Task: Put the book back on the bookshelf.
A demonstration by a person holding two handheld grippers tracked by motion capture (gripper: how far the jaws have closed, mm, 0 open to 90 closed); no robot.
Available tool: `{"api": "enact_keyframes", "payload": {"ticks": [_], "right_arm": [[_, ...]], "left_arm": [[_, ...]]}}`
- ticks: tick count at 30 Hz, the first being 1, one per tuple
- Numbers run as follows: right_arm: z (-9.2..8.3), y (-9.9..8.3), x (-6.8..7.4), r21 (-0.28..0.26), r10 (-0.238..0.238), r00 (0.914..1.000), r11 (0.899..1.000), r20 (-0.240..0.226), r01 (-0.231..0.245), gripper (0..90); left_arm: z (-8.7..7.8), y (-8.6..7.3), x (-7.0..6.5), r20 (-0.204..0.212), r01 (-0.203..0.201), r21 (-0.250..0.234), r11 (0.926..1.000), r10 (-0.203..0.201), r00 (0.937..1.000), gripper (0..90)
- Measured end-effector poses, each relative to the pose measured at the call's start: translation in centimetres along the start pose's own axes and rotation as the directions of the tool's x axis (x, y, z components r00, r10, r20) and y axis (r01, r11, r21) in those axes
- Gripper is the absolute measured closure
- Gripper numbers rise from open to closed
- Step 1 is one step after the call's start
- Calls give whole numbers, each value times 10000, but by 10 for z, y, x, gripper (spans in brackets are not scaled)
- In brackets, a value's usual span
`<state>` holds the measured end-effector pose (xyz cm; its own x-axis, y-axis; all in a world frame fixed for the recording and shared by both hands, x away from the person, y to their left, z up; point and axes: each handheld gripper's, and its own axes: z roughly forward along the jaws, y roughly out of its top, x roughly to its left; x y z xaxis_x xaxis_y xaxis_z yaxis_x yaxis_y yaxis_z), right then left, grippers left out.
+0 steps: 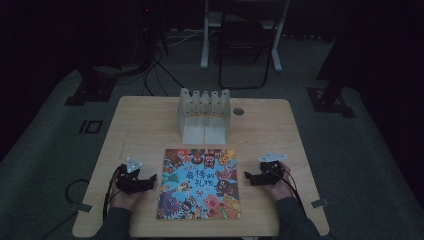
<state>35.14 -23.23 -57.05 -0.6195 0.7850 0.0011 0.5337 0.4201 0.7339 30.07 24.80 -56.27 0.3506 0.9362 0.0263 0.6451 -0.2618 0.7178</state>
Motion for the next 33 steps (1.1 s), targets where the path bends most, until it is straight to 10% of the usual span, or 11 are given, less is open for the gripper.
{"api": "enact_keyframes", "payload": {"ticks": [17, 33], "right_arm": [[-6, 7, 9, -237, -120, 9997, 9996, 205, 125, 200], [-14, 32, 9, -1163, 397, 9952, 9919, -891, -500, 307]], "left_arm": [[-7, -4, -6, 699, -668, -164, 9976, 678, 9953, 308], [-10, -6, -19, 1410, -1278, -283, 9914, 1305, 9814, 354]]}}
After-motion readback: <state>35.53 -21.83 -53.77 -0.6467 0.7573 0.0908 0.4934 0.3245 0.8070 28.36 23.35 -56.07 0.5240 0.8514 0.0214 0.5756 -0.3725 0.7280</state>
